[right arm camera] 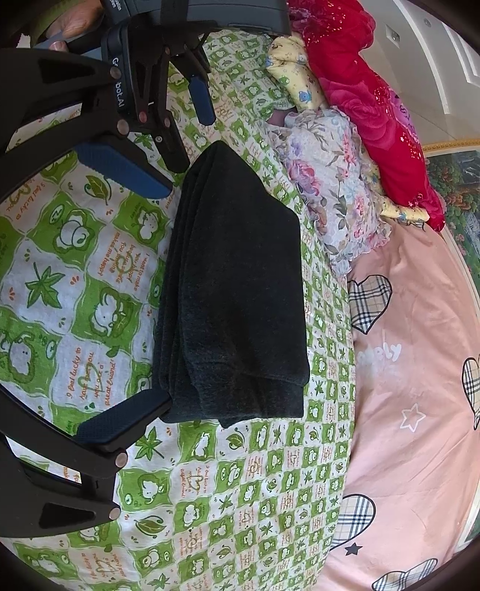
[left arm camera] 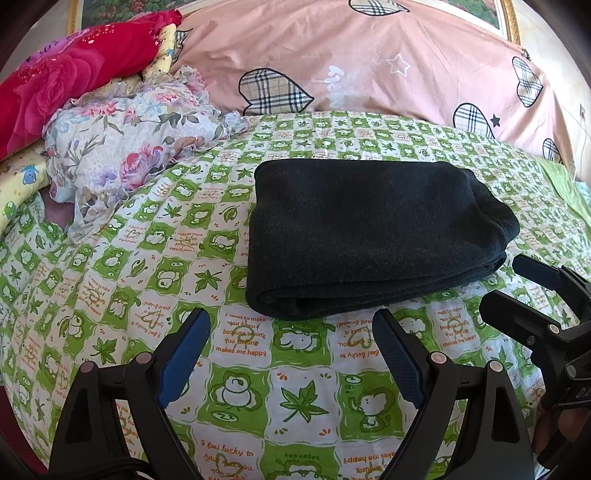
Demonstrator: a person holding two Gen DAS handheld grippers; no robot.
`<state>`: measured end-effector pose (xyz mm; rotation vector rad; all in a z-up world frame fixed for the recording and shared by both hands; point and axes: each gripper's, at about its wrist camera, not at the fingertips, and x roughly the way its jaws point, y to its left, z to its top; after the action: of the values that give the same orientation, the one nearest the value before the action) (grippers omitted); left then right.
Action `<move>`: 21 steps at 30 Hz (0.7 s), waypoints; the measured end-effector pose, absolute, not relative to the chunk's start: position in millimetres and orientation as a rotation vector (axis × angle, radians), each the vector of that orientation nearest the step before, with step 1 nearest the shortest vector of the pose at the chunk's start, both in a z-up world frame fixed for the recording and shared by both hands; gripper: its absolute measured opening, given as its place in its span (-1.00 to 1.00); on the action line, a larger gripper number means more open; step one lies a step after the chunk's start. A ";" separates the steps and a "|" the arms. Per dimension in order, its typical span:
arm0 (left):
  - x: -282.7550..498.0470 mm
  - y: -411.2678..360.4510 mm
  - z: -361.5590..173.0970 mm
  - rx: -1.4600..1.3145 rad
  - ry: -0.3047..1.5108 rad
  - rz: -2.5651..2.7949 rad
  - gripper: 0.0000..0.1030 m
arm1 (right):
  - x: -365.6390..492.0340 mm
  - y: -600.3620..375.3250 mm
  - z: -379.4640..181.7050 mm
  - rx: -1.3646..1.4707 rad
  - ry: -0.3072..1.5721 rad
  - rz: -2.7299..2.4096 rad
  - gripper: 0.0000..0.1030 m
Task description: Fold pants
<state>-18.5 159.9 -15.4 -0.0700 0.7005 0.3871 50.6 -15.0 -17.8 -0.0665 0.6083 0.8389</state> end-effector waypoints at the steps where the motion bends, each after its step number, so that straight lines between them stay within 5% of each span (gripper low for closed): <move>1: -18.7 159.8 -15.4 -0.069 0.701 0.386 0.75 | 50.6 -15.0 -17.7 -0.066 0.607 0.839 0.99; 21: -20.1 161.3 -9.4 -0.080 0.693 0.390 0.76 | 50.7 -13.0 -10.5 -0.066 0.595 0.843 0.99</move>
<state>-20.1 161.3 -9.4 -0.0803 0.6927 0.3901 50.7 -13.0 -10.5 -0.0655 0.5951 0.8429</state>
